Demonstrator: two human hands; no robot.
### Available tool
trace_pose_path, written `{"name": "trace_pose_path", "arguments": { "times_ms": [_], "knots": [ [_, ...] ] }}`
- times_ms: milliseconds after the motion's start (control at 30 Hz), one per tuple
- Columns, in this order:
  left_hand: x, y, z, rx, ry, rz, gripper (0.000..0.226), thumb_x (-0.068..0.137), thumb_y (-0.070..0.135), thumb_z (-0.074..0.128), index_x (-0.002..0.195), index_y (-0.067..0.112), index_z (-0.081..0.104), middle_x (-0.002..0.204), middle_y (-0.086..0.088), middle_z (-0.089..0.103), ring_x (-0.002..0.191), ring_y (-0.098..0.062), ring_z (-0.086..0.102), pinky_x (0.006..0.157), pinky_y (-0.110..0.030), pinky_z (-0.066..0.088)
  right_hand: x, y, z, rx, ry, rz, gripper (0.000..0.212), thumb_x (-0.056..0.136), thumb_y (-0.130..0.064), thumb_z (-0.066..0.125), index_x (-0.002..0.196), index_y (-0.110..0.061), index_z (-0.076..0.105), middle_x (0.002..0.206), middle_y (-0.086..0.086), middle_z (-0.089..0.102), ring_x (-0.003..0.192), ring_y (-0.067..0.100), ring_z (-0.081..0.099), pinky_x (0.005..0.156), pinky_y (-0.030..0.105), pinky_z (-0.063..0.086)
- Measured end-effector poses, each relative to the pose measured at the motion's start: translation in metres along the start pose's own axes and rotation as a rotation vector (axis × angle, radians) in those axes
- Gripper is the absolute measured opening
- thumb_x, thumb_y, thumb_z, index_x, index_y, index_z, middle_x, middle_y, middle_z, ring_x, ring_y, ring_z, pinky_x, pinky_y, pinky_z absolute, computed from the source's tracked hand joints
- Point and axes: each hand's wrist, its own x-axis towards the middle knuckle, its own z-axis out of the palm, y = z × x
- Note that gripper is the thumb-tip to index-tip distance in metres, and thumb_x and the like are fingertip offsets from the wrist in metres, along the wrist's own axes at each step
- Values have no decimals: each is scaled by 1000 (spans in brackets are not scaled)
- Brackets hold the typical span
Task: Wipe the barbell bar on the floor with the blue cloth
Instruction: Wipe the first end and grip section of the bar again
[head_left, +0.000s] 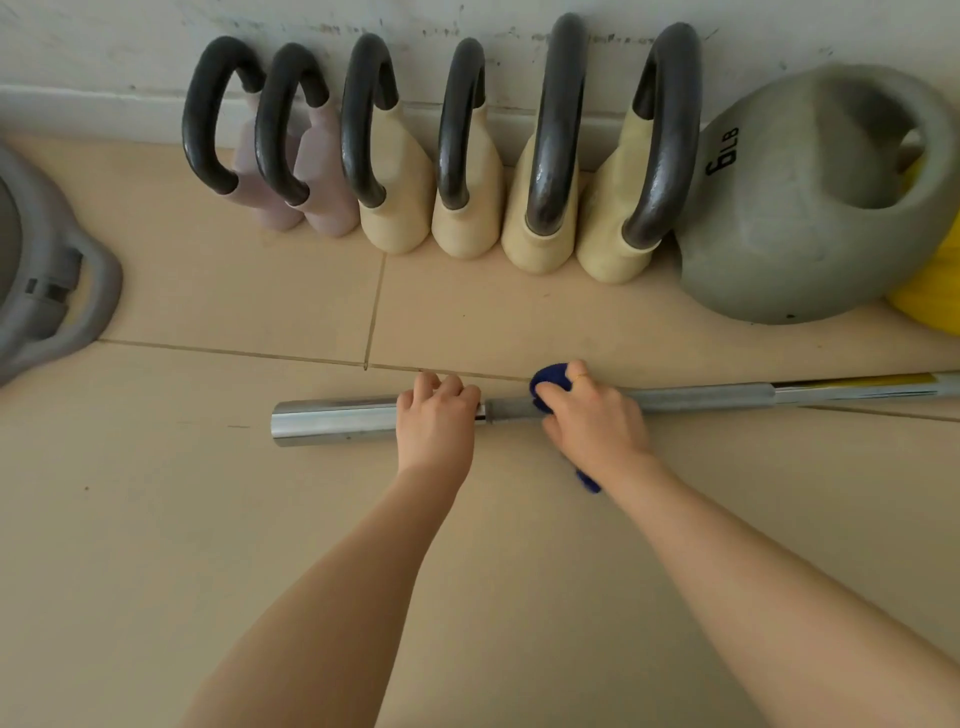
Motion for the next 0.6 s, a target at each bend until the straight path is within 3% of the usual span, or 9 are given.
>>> {"name": "trace_pose_path", "arguments": {
  "times_ms": [100, 267, 367, 500, 600],
  "knots": [
    [-2, 1, 1, 0, 22, 6, 39, 32, -10, 80, 60, 14, 68, 63, 0, 65, 69, -30, 62, 54, -29, 41, -7, 50, -4, -80, 35, 104, 25, 90, -26, 47, 112, -18, 55, 120, 16, 43, 88, 37, 59, 66, 38, 47],
    [-7, 3, 7, 47, 16, -4, 41, 29, -8, 81, 60, 15, 66, 65, 0, 64, 71, -28, 63, 57, -30, 47, -22, 111, -8, -157, 111, 342, 22, 91, -22, 49, 107, -14, 59, 112, 19, 44, 79, 37, 56, 58, 36, 45],
    [-8, 6, 10, 71, -9, -21, 40, 33, -6, 84, 63, 14, 66, 69, -1, 64, 74, -29, 63, 59, -31, 49, -19, 97, -6, -199, 94, 292, 22, 93, -18, 45, 111, -12, 56, 120, 21, 42, 80, 35, 58, 55, 33, 37],
    [-9, 6, 11, 74, -13, -25, 36, 38, -8, 82, 65, 11, 67, 69, -4, 65, 76, -31, 64, 61, -34, 50, -20, 72, 0, -123, 51, 137, 31, 90, -14, 45, 120, -12, 53, 124, 21, 42, 82, 35, 58, 57, 34, 38],
    [-9, 9, 9, 72, -18, -41, 38, 38, -13, 78, 67, 9, 67, 71, -6, 65, 78, -33, 63, 64, -37, 50, -24, 97, -3, -124, 30, 117, 31, 90, -18, 44, 121, -18, 50, 119, 17, 43, 86, 35, 56, 59, 33, 37]
  ]
}}
